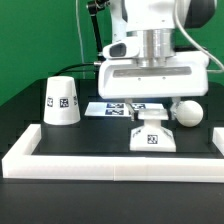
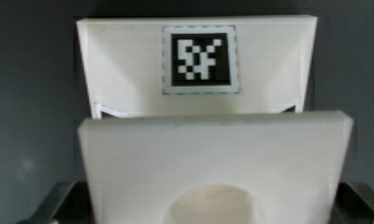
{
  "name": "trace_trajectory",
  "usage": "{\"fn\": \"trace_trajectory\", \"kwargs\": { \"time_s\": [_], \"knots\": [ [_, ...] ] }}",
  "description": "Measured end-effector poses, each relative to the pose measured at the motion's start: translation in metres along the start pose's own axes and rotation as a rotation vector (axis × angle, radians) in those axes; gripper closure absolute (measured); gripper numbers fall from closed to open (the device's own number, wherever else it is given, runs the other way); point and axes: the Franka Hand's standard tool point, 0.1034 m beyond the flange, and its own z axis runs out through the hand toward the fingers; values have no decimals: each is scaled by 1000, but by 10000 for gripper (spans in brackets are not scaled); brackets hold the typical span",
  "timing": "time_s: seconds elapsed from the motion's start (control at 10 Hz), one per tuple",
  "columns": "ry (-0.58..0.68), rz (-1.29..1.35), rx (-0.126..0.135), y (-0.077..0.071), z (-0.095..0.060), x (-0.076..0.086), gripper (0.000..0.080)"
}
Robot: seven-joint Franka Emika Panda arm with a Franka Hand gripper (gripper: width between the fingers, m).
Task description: Assemble lamp
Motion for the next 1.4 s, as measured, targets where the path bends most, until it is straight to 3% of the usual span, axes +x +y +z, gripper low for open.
{"fn": "trace_trajectory", "kwargs": {
  "time_s": [0.2, 0.8, 1.4],
  "knots": [
    [21, -18, 5, -11, 2, 12, 263],
    [27, -92, 3, -11, 3, 15, 263],
    [62, -147, 23, -55, 8, 44, 263]
  ]
}}
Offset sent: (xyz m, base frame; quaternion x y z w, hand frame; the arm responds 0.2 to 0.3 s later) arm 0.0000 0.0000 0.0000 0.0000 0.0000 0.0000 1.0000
